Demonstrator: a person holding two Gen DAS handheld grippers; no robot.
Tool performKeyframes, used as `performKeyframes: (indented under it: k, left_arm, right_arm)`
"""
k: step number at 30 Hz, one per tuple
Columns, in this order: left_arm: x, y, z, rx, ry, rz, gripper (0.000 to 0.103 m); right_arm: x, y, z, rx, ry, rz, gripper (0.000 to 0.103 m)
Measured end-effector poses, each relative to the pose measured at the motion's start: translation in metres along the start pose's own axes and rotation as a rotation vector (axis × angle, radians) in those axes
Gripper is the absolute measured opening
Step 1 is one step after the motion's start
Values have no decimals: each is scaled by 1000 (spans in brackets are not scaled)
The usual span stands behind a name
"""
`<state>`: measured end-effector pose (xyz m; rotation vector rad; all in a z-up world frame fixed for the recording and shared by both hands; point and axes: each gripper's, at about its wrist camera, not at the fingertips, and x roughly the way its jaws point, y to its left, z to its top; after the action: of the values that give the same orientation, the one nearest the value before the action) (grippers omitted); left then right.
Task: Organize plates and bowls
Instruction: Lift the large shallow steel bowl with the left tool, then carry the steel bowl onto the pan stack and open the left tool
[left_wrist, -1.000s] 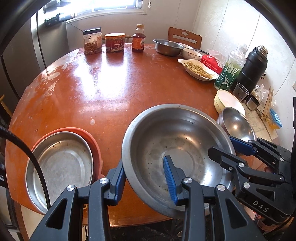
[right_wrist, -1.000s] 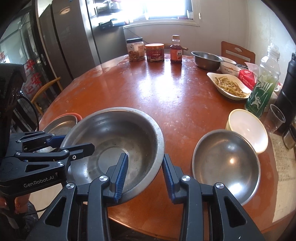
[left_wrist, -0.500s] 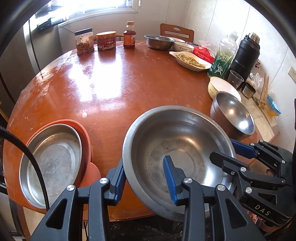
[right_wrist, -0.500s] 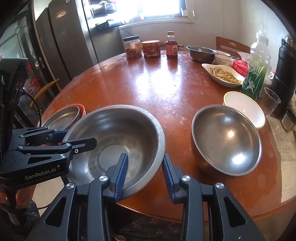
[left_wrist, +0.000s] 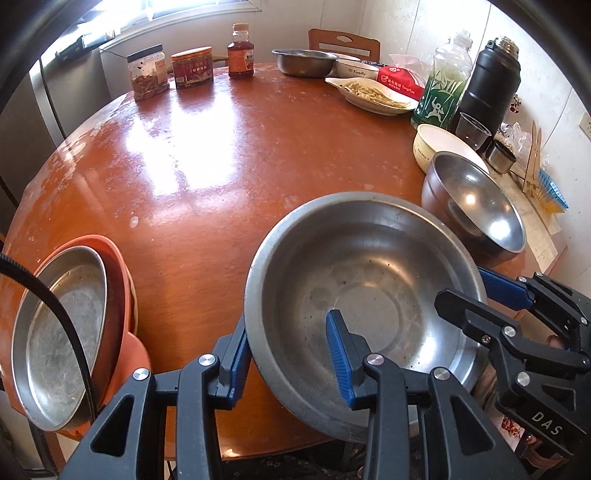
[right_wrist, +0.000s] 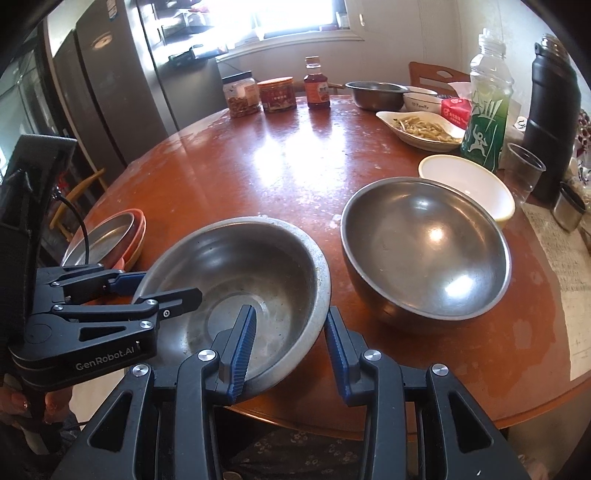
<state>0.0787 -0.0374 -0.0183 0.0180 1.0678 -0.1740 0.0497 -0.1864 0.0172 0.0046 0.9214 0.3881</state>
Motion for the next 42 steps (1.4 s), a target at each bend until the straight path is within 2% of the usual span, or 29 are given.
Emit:
performKeyframes:
  k: [20, 42]
  left_arm:
    - [8, -1, 6, -16, -5, -21, 39]
    - [-28, 8, -1, -35, -95, 11, 40]
  right_arm:
    - [5, -9, 0, 42, 7, 29, 43]
    - [-22, 1, -4, 25, -60, 3, 55]
